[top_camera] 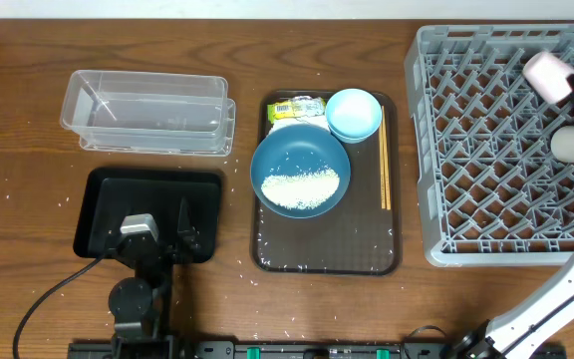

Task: Sort waste into correct bins and load items into the dishwasher rack
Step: 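Carry the pink cup to the dish rack and release it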

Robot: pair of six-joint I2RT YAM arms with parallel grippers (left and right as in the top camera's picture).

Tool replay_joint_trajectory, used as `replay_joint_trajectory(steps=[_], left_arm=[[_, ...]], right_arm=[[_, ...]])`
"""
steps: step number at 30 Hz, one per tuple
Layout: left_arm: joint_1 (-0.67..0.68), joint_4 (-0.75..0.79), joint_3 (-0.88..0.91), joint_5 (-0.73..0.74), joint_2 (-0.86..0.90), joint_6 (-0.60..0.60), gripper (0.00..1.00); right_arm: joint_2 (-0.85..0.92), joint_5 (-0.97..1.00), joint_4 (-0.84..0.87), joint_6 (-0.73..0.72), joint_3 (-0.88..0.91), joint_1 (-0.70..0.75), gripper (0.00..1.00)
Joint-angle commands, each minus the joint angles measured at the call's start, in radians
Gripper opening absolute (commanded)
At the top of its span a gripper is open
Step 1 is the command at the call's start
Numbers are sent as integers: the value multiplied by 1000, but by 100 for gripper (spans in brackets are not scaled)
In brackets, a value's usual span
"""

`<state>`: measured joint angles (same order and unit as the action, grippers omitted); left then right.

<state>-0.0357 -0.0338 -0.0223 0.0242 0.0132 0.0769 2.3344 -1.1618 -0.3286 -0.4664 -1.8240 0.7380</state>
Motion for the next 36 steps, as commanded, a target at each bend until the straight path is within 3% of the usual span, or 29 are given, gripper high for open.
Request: replay_joint_trajectory(steps=[1, 7, 13, 19, 22, 25, 32, 36], left_arm=[[0, -37, 18, -9, -2, -13, 98], [0, -37, 18, -9, -2, -13, 98], [0, -37, 18, -9, -2, -13, 98], [0, -37, 18, -9, -2, -13, 98], [0, -37, 18, -9, -2, -13, 98], [0, -36, 18, -9, -2, -13, 98], [0, -36, 18, -9, -2, -13, 98], [0, -37, 18, -9, -2, -13, 98]], right_arm=[[-107, 136, -54, 21, 4, 28, 16], [-259, 253, -118, 34, 4, 34, 32], [-377, 370, -168, 37, 4, 12, 35], [-431, 617, -327, 132, 4, -92, 35], [-432, 823, -471, 131, 4, -148, 27], [-432, 999, -601, 127, 4, -183, 1], [-432, 1170, -777, 86, 5, -164, 1], [-432, 1188, -790, 78, 5, -140, 1]])
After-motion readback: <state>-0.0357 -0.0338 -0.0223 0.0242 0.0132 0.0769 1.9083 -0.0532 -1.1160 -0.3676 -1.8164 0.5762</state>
